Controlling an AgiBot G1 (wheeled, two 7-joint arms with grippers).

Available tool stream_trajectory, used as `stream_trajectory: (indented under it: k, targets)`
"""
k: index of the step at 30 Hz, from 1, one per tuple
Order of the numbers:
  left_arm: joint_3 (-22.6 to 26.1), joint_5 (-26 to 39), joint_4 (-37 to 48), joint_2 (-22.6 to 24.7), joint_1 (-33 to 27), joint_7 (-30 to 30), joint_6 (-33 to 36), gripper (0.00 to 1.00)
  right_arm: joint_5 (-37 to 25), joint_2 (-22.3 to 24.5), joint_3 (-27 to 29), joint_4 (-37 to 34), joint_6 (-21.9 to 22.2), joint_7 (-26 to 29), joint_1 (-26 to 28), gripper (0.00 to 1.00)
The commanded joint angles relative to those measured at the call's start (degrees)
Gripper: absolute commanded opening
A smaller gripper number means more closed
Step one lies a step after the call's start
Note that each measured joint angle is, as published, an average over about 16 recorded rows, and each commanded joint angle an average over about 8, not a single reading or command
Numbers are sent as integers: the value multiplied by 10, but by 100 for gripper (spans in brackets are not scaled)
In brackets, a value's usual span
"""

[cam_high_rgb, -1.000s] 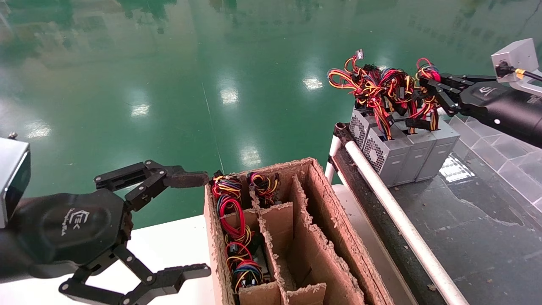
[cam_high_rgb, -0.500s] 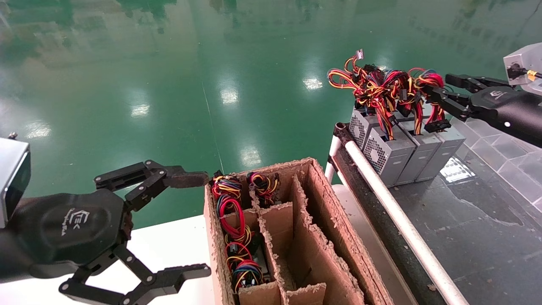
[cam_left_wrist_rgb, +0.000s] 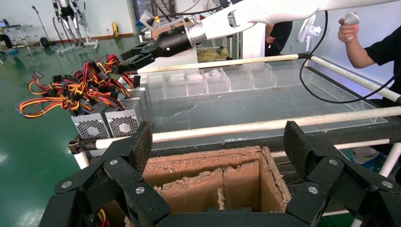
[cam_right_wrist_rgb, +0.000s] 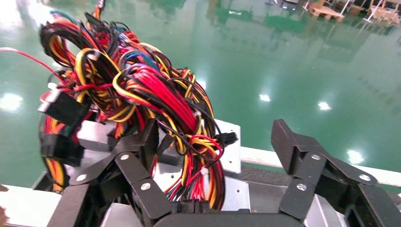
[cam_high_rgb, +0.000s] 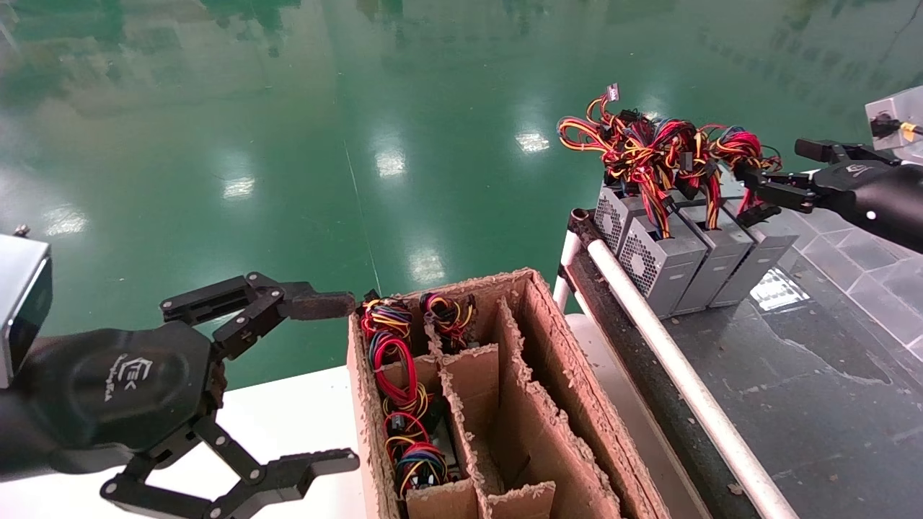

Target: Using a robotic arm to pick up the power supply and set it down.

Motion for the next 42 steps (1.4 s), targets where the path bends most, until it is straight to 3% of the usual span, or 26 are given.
stream_trajectory:
  k: [1, 14, 27, 42]
  targets:
    - [0, 0, 0, 0, 0, 0, 0, 100, -1, 2, -1, -1, -6, 11, 2, 100]
    - [0, 0, 0, 0, 0, 0, 0, 100, 4, 19, 4, 10, -77, 51, 14, 100]
    - [0, 0, 0, 0, 0, 0, 0, 100, 53, 37, 36, 11, -164, 107, 9, 100]
    - [1, 0, 0, 0, 0, 0, 0, 100, 104, 66, 37, 183, -195, 152, -80, 100]
